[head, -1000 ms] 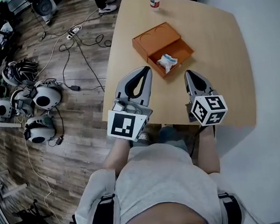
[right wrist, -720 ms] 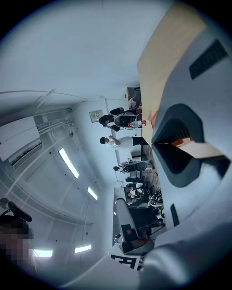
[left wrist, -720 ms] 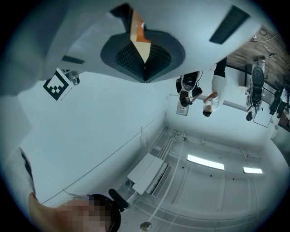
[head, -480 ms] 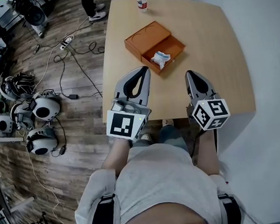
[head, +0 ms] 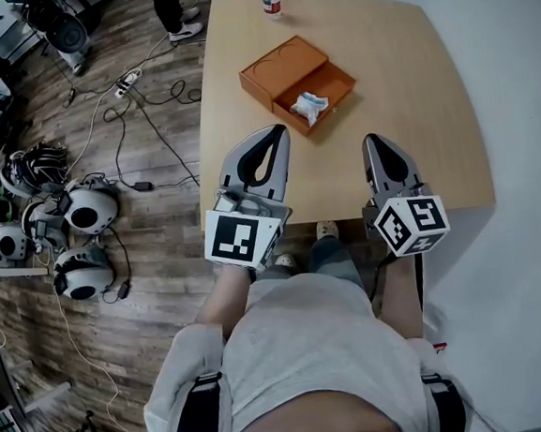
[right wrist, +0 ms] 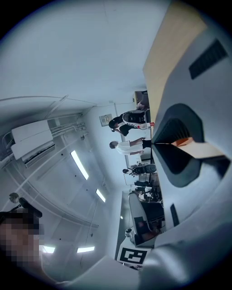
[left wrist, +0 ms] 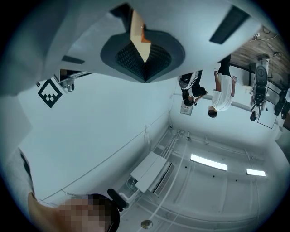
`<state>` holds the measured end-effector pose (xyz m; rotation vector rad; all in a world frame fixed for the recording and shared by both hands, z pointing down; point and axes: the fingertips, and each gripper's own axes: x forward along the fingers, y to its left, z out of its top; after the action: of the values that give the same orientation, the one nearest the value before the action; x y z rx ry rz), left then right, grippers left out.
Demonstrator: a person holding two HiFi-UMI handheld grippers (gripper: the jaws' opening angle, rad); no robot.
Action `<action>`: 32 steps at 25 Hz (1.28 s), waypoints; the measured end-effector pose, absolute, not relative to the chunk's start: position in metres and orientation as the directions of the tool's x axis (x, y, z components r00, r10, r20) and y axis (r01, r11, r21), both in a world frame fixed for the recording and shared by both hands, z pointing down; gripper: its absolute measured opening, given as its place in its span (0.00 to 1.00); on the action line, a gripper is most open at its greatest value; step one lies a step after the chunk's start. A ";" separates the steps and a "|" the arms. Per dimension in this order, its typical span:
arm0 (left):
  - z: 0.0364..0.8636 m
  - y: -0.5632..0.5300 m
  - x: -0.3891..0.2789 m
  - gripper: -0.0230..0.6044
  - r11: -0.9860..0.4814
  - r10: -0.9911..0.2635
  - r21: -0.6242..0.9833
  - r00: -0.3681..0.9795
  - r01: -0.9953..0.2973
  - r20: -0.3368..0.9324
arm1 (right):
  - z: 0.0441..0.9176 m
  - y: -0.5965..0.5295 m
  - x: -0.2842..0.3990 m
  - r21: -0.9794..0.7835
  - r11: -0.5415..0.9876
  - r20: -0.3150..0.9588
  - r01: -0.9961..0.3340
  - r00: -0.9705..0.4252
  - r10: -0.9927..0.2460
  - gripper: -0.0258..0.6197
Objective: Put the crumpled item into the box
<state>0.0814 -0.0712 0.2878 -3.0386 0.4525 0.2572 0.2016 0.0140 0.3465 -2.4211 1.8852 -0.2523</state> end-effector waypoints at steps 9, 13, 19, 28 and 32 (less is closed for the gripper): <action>0.286 -0.064 0.076 0.06 -0.957 -0.280 -0.031 0.944 -0.290 -0.172 | 0.337 0.026 0.192 -0.149 -0.268 0.051 -0.952 0.264 -0.963 0.06; 0.287 -0.062 0.075 0.06 -0.957 -0.279 -0.032 0.945 -0.288 -0.170 | 0.334 0.030 0.190 -0.143 -0.277 0.036 -0.950 0.274 -0.961 0.06; 0.289 -0.058 0.074 0.06 -0.958 -0.276 -0.033 0.945 -0.286 -0.173 | 0.333 0.034 0.186 -0.134 -0.277 0.025 -0.951 0.277 -0.961 0.06; 0.290 -0.055 0.073 0.06 -0.959 -0.272 -0.027 0.947 -0.281 -0.172 | 0.329 0.036 0.179 -0.131 -0.271 0.018 -0.953 0.272 -0.962 0.06; 0.291 -0.054 0.072 0.06 -0.959 -0.274 -0.023 0.947 -0.282 -0.169 | 0.326 0.039 0.178 -0.134 -0.277 0.010 -0.952 0.278 -0.961 0.06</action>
<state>0.0715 -0.0536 0.2905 -3.0532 0.4364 0.2545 0.1782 0.0391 0.3260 -2.4283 1.8242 -0.1342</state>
